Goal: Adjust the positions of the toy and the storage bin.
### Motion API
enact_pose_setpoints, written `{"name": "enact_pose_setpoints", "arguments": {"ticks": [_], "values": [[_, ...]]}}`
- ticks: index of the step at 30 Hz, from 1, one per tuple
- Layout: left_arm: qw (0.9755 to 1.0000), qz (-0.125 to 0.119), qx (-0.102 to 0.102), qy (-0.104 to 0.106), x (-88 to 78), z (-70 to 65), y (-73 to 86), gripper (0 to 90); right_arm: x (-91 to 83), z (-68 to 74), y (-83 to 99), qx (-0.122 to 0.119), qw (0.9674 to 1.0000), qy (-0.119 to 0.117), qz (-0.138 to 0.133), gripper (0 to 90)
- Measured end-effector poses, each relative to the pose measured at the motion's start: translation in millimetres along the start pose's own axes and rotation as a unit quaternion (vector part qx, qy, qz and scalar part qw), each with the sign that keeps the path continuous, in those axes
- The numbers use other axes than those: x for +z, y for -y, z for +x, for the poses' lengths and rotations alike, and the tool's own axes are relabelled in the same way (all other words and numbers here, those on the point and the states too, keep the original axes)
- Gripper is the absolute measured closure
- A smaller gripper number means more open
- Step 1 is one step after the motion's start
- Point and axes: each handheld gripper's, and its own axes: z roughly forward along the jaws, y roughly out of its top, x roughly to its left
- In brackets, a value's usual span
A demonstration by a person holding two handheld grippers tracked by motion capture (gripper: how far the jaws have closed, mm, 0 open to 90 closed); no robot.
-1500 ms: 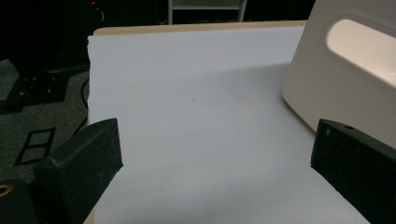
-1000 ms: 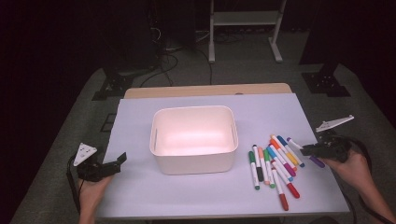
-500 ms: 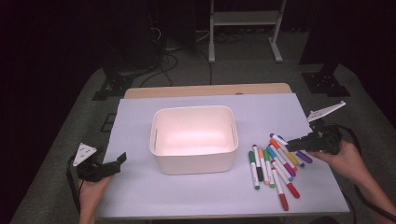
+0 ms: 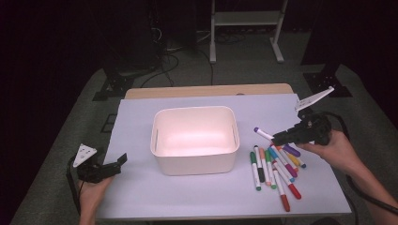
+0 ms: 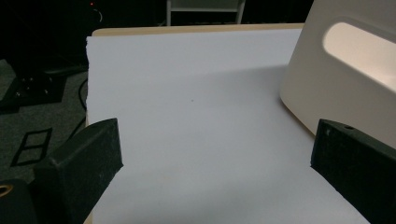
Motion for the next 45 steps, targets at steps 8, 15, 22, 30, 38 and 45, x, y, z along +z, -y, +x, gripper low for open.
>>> {"name": "enact_pose_setpoints", "arguments": {"ticks": [8,15,22,30,38,45], "values": [[1.0,0.0,0.0,0.0,0.1,0.1,-0.1,0.7,3.3,15.7,-31.1,-0.024,0.9994,-0.022,0.009,75.5],[1.0,0.0,0.0,0.002,0.1,-0.1,-0.1,0.7,10.8,35.3,-70.6,-0.054,0.9971,-0.049,0.022,75.5],[1.0,-0.002,-0.001,0.002,0.2,0.3,-0.4,0.7,30.8,48.2,-98.9,-0.08,0.9937,-0.067,0.041,75.5],[1.0,-0.003,-0.005,0.005,1.1,1.2,-0.1,0.7,62.5,58.2,-128.0,-0.106,0.9881,-0.083,0.074,75.5],[1.0,-0.002,-0.004,0.007,2.5,0.8,-0.3,0.7,94.7,59.5,-147.3,-0.128,0.9825,-0.087,0.104,75.4],[1.0,-0.001,-0.004,0.005,2.7,2.5,0.7,0.7,126.2,58.0,-154.4,-0.141,0.9779,-0.088,0.127,75.4]]}}
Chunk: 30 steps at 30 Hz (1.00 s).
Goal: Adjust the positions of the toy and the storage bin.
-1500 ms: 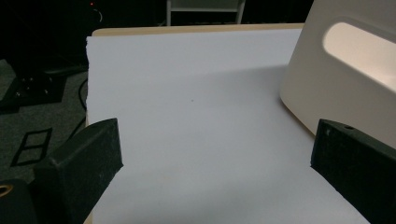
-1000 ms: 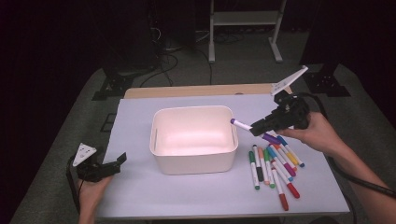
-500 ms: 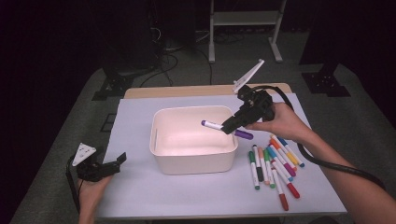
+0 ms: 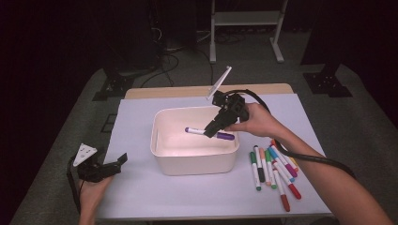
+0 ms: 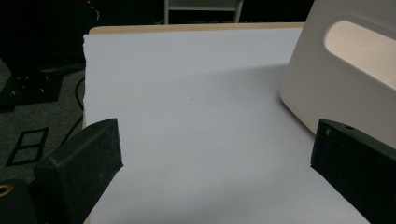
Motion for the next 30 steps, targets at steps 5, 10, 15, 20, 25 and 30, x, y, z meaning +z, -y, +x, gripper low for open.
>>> {"name": "enact_pose_setpoints", "arguments": {"ticks": [5,10,15,20,25,30], "values": [[1.0,0.0,0.001,0.0,0.0,0.3,0.3,0.7,15.7,-7.0,-7.5,-0.002,0.9999,-0.013,0.007,75.4],[1.0,0.001,0.0,0.0,0.1,0.9,0.7,0.7,31.0,-12.3,-13.4,-0.008,0.9996,-0.012,0.023,75.4],[1.0,0.0,0.003,0.004,0.3,0.1,0.5,0.7,41.8,-16.1,-15.3,-0.01,0.9994,-0.019,0.029,75.4],[1.0,0.001,0.004,0.004,0.3,0.2,0.5,0.7,56.7,-16.5,-17.7,-0.014,0.9985,-0.021,0.048,75.4],[1.0,0.0,0.003,0.004,0.3,0.1,0.7,0.7,66.3,-15.3,-18.9,-0.016,0.9975,-0.02,0.066,75.3],[1.0,0.0,0.002,0.003,-0.2,0.7,0.7,0.7,75.6,-13.6,-20.5,-0.014,0.9965,-0.017,0.08,74.6]]}}
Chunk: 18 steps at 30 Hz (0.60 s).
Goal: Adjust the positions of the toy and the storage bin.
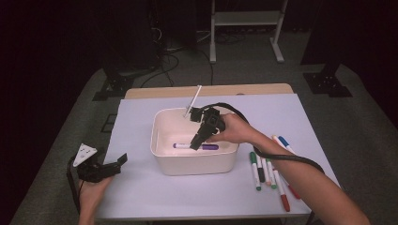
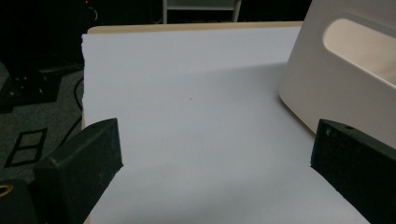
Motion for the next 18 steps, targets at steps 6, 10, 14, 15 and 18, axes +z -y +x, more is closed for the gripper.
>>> {"name": "enact_pose_setpoints", "arguments": {"ticks": [6,10,14,15,18], "values": [[1.0,0.0,-0.001,-0.001,-1.2,0.9,-0.1,0.7,-5.0,3.5,1.3,0.005,0.9999,0.007,-0.009,65.7],[1.0,0.001,-0.002,-0.001,-1.0,0.9,0.5,0.7,-20.7,10.3,9.7,0.005,0.9995,0.015,-0.026,65.1],[1.0,0.001,0.0,-0.001,-1.0,0.4,0.3,0.7,-37.6,15.2,20.9,0.006,0.9985,0.023,-0.048,65.1],[1.0,0.001,0.0,-0.002,-1.0,0.1,0.3,0.7,-43.5,16.9,25.4,0.007,0.998,0.027,-0.056,64.7],[1.0,0.001,-0.001,-0.001,-1.2,-0.1,0.4,0.7,-62.1,21.4,39.4,0.014,0.9962,0.037,-0.078,64.0]]}}
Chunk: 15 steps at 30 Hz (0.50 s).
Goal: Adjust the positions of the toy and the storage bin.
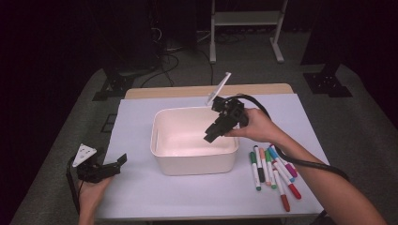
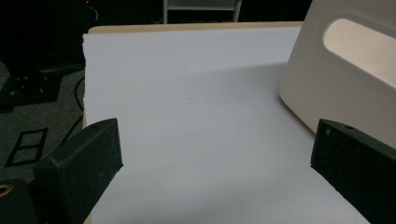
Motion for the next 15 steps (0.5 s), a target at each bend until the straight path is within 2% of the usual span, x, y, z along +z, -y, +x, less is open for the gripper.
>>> {"name": "enact_pose_setpoints", "arguments": {"ticks": [2,3,4,6,8,9,10,11,12,13,14,15], "values": [[1.0,0.001,0.0,-0.001,-0.4,0.2,0.1,0.7,-21.1,2.6,11.5,0.009,0.9997,0.011,-0.021,63.3],[1.0,0.001,0.0,-0.001,-0.7,0.5,0.0,0.7,-21.1,2.6,11.5,0.009,0.9997,0.011,-0.021,63.3],[1.0,0.0,-0.001,-0.002,-0.8,0.5,-0.1,0.7,-33.6,3.2,20.2,0.014,0.9992,0.021,-0.029,62.5],[1.0,0.0,-0.002,-0.001,-0.9,0.6,-0.2,0.7,-37.8,3.0,23.6,0.016,0.9991,0.025,-0.032,62.2],[1.0,0.001,-0.002,-0.001,-0.8,0.3,-0.1,0.7,-54.0,1.8,41.8,0.03,0.9977,0.042,-0.044,61.1],[1.0,0.001,-0.002,-0.001,-0.8,0.3,-0.1,0.7,-54.0,1.8,41.8,0.03,0.9977,0.042,-0.044,61.1],[1.0,0.001,-0.001,-0.001,-0.7,0.1,-0.1,0.7,-61.5,-1.2,56.5,0.039,0.9964,0.051,-0.055,60.4],[1.0,0.001,-0.001,-0.001,-0.7,0.1,-0.1,0.7,-61.5,-1.2,56.5,0.039,0.9964,0.051,-0.055,60.4],[1.0,0.002,-0.001,-0.001,-0.6,0.2,-0.1,0.7,-67.2,-4.2,73.2,0.055,0.9947,0.059,-0.063,59.8],[1.0,0.001,-0.001,-0.001,-0.5,0.1,-0.1,0.7,-67.2,-4.2,73.2,0.055,0.9947,0.059,-0.063,59.8],[1.0,0.001,-0.001,-0.001,-0.5,-0.6,-0.3,0.7,-71.2,-8.0,91.1,0.071,0.9927,0.064,-0.073,59.9],[1.0,0.001,-0.001,-0.001,-0.5,-0.6,-0.3,0.7,-71.2,-8.0,91.1,0.071,0.9927,0.064,-0.073,59.9]]}}
